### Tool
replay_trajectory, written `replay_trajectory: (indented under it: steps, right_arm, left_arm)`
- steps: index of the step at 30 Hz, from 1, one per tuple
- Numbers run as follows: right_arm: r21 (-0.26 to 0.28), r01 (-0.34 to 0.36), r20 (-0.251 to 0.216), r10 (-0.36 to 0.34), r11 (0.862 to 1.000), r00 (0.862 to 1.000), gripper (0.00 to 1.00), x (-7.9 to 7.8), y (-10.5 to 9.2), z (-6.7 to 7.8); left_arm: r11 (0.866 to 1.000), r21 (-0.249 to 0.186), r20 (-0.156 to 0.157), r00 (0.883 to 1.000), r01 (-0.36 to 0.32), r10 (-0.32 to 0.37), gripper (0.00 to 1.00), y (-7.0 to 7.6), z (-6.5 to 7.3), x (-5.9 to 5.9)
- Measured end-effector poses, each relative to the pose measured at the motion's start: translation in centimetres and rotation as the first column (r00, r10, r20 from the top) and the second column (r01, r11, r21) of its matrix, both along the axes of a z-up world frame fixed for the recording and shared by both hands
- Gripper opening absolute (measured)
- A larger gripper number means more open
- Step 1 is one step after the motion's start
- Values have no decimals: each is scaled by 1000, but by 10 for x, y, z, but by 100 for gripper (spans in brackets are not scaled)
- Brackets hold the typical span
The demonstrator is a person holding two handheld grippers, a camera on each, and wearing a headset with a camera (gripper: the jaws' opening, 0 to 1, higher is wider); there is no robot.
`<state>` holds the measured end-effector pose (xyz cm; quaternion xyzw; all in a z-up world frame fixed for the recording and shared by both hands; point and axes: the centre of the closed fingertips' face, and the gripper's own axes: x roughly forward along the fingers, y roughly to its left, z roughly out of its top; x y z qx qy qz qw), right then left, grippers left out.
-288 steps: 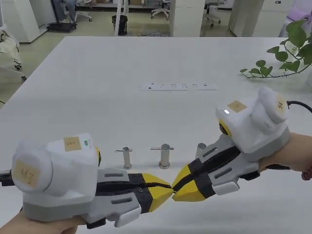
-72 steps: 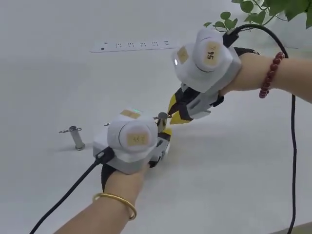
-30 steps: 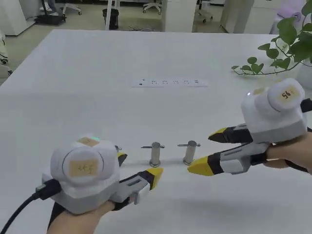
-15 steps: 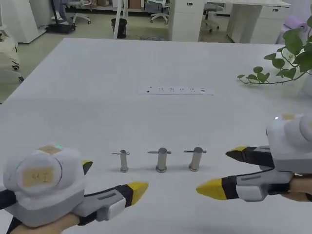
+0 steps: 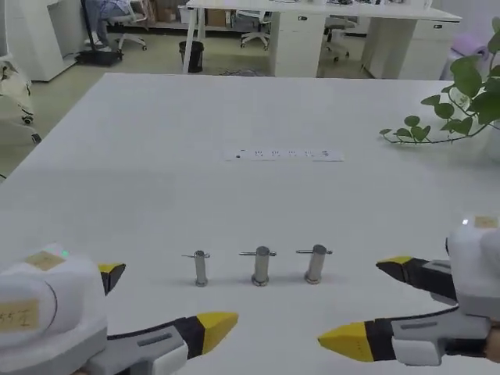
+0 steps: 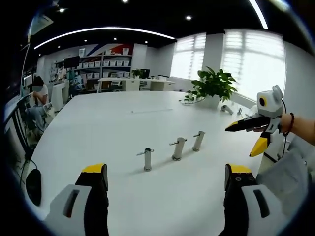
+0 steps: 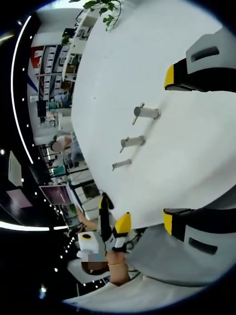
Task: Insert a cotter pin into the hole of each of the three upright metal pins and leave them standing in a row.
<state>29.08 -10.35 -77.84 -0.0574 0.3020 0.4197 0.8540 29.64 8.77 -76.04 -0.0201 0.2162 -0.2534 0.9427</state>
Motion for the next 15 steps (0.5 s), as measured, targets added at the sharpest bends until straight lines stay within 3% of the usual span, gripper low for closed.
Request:
replay_trajectory:
  steps: [8, 15]
  right_arm:
    - [11, 34, 21, -34, 999, 999, 100, 0, -6, -1]
    - [30, 68, 33, -69, 997, 997, 100, 0, -7, 1]
  left_arm:
    - [1000, 23, -1, 1000, -21, 21, 99, 12, -1, -4]
    - [999, 24, -28, 999, -35, 36, 98, 17, -6, -8]
